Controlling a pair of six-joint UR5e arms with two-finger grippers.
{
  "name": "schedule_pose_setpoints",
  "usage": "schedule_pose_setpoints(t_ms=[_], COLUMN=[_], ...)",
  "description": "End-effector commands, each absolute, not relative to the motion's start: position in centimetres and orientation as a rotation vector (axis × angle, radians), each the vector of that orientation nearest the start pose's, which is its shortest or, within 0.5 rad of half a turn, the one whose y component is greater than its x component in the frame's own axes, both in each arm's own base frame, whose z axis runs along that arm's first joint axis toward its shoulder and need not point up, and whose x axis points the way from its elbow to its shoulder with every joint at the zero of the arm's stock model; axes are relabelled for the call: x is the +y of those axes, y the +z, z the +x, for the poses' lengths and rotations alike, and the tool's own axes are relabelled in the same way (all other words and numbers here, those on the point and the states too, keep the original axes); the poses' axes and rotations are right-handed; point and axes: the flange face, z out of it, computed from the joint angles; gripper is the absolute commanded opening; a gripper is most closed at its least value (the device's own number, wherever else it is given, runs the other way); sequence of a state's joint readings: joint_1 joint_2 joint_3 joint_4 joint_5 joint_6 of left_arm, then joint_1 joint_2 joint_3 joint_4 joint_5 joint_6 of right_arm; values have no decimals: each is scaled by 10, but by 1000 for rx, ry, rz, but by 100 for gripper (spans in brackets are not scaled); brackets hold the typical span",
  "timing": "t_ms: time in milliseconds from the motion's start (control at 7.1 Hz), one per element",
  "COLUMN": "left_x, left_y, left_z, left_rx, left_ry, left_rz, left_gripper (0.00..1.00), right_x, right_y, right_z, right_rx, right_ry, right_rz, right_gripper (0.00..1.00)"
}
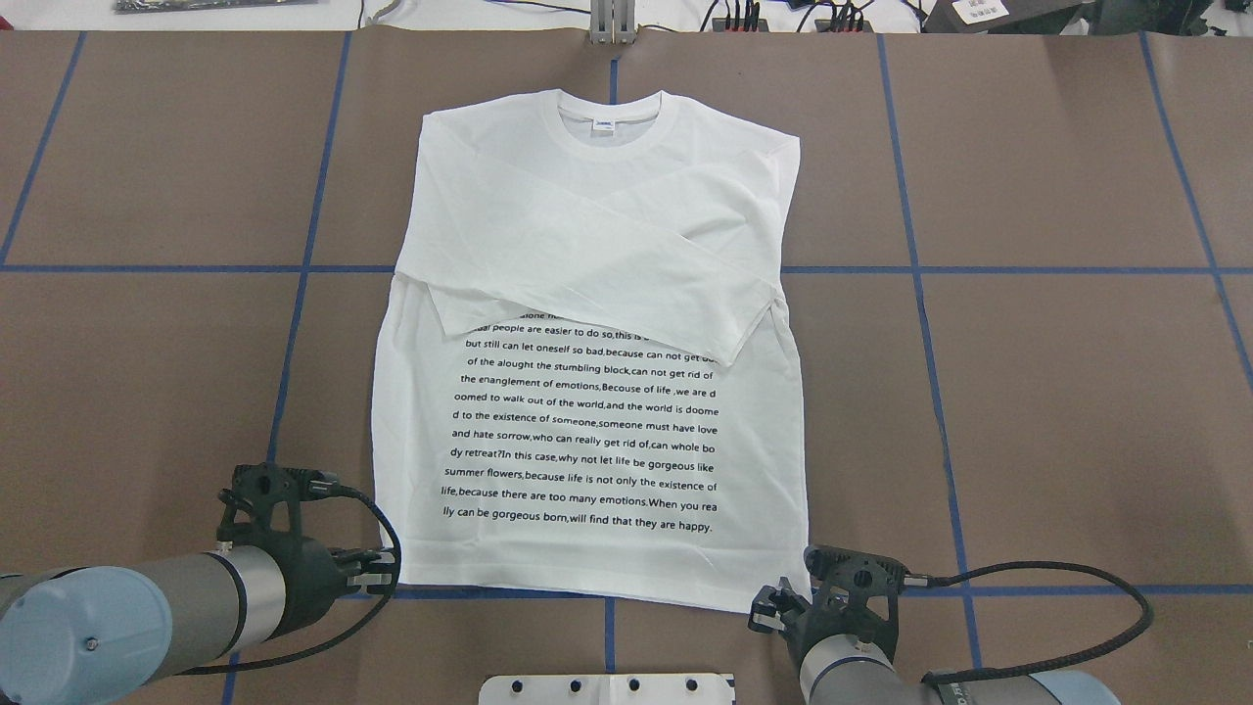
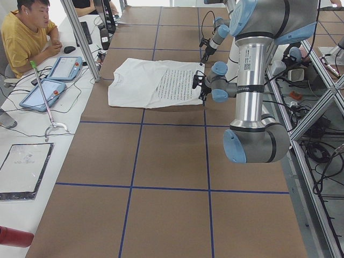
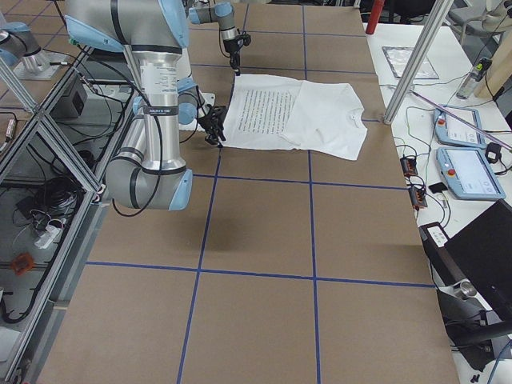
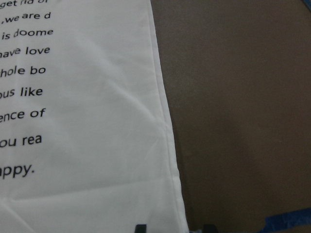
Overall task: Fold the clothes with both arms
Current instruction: 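Grasp the hem corners with both grippers and lift them toward the collar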
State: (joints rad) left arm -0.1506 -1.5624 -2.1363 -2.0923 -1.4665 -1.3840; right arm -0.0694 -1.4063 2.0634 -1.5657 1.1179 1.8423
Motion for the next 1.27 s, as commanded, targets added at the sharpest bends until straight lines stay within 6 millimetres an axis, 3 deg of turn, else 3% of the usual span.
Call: schedule_pose_setpoints(t_ms=[0,141,282,422,563,704,985,1126], left_x=[-212,-212,-211,-211,-211,-210,-196,-191], left_y=[338,338,334,333,330,314,261,235], left_z=[434,433,431,430,429,419,384,355], left_rx=[1049,1049,1056,1060,1066,1098,1139,1168], left_ry=[-27,-27,-27,-27,-28,-27,30,33], left_rz=[275,275,276,277,278,283,200,201], left_gripper=[0,0,0,0,0,0,0,0], right_x=[-138,-138,-138,-139,-144,-152,-155,-149], right_y=[349,347,345,345,340,329,280,256], right_z=[-526,-526,-527,-527,-522,-500,-421,-385], right_rx=[-724,-727,-732,-729,-737,-755,-706,-687], right_ry=[338,339,340,341,350,364,341,319], right_rz=[322,321,320,323,323,314,229,203], right_gripper=[41,30,8,0,0,0,0,0])
